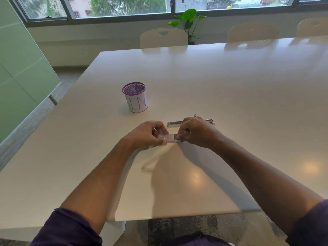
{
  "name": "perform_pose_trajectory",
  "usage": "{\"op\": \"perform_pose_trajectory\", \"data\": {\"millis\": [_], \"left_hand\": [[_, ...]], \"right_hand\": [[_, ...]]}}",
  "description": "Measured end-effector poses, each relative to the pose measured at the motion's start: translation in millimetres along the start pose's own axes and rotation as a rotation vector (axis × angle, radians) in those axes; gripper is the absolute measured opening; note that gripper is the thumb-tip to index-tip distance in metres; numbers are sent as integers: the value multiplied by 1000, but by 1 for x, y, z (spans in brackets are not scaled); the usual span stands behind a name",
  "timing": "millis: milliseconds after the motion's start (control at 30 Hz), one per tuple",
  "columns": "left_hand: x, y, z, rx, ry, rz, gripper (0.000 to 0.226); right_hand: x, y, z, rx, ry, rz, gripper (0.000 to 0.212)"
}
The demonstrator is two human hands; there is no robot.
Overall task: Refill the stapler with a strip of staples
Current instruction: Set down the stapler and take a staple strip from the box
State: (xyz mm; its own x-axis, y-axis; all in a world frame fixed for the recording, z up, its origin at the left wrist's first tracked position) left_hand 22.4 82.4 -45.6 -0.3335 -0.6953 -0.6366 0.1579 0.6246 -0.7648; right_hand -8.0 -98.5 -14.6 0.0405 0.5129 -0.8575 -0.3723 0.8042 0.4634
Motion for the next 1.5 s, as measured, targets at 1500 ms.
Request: {"op": "perform_pose_trajectory", "data": {"millis": [1500], "left_hand": [[1, 2, 5, 39, -28, 13, 27]], "right_hand": [[10, -7, -2, 104, -36, 178, 11]]}}
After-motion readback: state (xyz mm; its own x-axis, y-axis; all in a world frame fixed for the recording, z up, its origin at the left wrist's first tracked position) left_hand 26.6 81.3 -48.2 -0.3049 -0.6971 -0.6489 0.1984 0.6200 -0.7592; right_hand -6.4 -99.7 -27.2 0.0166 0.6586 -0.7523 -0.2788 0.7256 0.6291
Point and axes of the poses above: each hand's wrist, its own z-axis towards the middle knuckle, its own x-axis out of the palm, y = z × x, the point moved 6 cm from there along z, towards the middle knuckle, and after that the axes turned 8 degrees about -y, right-handed, at the moved point
